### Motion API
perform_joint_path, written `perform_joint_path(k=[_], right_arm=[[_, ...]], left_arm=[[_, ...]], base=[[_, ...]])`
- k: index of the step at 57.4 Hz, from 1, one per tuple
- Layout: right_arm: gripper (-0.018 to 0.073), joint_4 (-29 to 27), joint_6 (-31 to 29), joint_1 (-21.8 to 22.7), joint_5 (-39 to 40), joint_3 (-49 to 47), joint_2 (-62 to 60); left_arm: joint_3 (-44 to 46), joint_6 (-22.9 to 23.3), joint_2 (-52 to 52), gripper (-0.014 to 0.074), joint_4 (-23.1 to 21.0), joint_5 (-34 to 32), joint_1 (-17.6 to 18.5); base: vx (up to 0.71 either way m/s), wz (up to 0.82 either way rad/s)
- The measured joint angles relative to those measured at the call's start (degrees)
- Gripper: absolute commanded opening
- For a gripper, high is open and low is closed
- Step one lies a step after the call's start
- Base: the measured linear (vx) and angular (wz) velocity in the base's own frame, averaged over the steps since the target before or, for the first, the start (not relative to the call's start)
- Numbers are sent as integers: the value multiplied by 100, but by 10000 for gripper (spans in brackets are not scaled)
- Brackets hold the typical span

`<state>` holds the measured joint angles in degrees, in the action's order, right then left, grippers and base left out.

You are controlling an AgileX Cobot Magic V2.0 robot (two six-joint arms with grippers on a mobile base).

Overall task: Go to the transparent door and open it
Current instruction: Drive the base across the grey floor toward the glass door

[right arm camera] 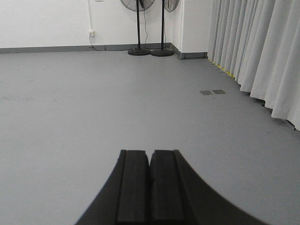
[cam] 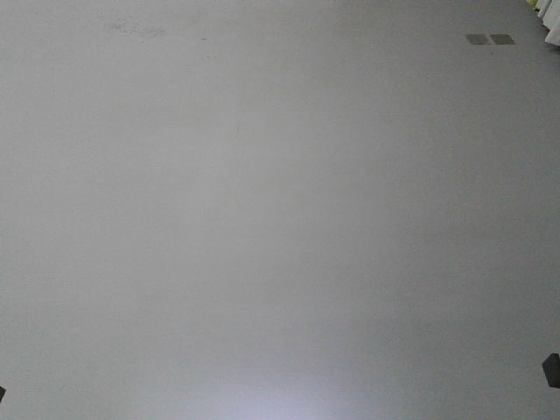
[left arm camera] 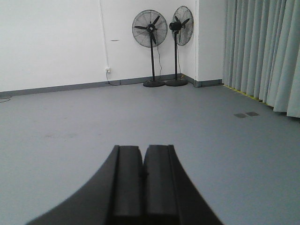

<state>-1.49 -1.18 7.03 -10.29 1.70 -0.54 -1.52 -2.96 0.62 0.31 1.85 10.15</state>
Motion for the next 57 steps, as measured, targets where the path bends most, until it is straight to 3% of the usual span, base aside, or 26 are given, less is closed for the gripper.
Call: perform_joint_path(k=[57], right_arm=[[-8,0,0,0,0,0,0]], left_arm=[[0,0,0,-6,0,0,0]], base=[[8,2]])
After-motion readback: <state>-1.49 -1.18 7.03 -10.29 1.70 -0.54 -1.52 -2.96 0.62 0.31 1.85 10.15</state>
